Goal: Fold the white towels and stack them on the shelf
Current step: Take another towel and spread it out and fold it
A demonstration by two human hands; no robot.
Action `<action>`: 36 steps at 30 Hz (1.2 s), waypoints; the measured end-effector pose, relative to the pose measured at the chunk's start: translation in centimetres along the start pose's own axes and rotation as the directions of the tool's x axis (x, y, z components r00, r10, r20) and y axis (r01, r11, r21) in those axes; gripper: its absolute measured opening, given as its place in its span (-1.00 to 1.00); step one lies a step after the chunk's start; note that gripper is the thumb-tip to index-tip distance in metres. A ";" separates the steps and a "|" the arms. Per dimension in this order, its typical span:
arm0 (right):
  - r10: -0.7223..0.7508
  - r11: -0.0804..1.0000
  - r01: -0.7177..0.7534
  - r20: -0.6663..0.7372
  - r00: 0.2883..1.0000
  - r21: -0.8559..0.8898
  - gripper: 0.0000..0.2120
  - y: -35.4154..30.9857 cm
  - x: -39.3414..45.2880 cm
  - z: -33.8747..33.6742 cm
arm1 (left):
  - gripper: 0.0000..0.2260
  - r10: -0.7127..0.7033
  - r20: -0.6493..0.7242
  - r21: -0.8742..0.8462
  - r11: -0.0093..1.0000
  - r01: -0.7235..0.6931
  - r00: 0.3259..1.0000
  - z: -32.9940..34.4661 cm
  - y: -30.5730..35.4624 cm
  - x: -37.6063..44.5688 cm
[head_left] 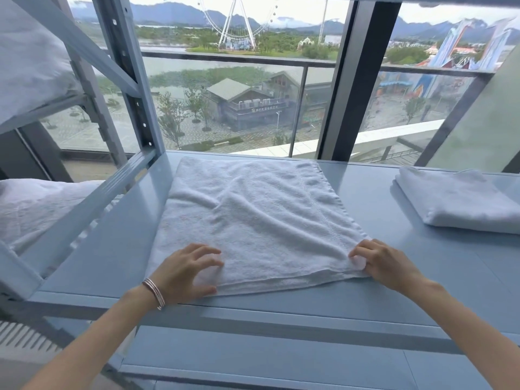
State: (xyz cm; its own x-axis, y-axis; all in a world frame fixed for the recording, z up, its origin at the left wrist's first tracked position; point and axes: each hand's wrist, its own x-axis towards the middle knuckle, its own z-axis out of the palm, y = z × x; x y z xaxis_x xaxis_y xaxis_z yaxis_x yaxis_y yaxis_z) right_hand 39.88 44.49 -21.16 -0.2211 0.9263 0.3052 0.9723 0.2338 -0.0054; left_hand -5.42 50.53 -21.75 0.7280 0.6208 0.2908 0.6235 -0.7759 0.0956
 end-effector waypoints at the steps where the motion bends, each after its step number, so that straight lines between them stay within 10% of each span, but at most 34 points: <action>1: 0.002 0.998 -0.001 -0.017 1.000 0.056 -0.64 0.0 -0.1 0.0 | -0.70 0.053 0.002 0.050 0.997 -0.053 0.999 -0.3 0.3 0.3; 6: -0.019 0.930 0.047 -0.081 0.997 0.364 -0.68 -1.0 -1.6 -0.2 | -0.69 0.013 0.044 0.274 0.962 -0.024 0.999 -0.9 1.0 -0.1; 11: -0.050 0.981 0.057 -0.042 0.998 0.185 -0.63 -2.2 -3.0 0.1 | -0.56 -0.209 -0.123 0.287 0.929 0.236 0.970 -2.0 0.1 -1.7; 16: -0.057 0.987 0.059 -0.017 0.998 0.148 -0.62 -2.7 -3.1 -0.6 | -0.97 -0.111 -0.354 0.240 0.949 0.205 0.929 -3.7 -0.6 -5.5; 23: -0.073 0.995 0.074 -0.022 0.997 0.063 -0.48 -2.7 -3.8 -1.4 | -0.33 -0.425 -0.171 -0.070 0.905 0.419 0.889 -0.8 -0.3 -6.6; 32: 0.011 1.000 -0.011 -0.006 1.000 0.020 -0.44 -3.1 -4.8 -1.4 | -0.55 -0.365 -0.208 0.234 0.882 0.408 0.908 -1.9 -1.2 -8.3; 34: 0.110 0.991 -0.103 0.089 0.990 -0.080 -0.62 -3.6 -4.6 -2.0 | -0.38 -0.381 -0.017 0.301 0.880 0.368 0.924 -3.3 -0.9 -7.0; 36: 0.183 0.976 -0.134 0.318 0.930 -0.170 -0.86 -4.6 -3.8 -4.0 | -0.30 -0.442 0.501 0.231 0.897 0.378 0.744 -5.8 -2.4 -6.7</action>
State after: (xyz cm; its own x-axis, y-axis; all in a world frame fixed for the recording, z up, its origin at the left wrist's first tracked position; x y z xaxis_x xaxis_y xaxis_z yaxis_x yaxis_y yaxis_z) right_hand 36.57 38.67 -18.45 -0.0525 0.9984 -0.0199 0.9918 0.0544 0.1157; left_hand -13.45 47.59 -18.43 0.4088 0.8610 -0.3026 0.8998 -0.4356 -0.0239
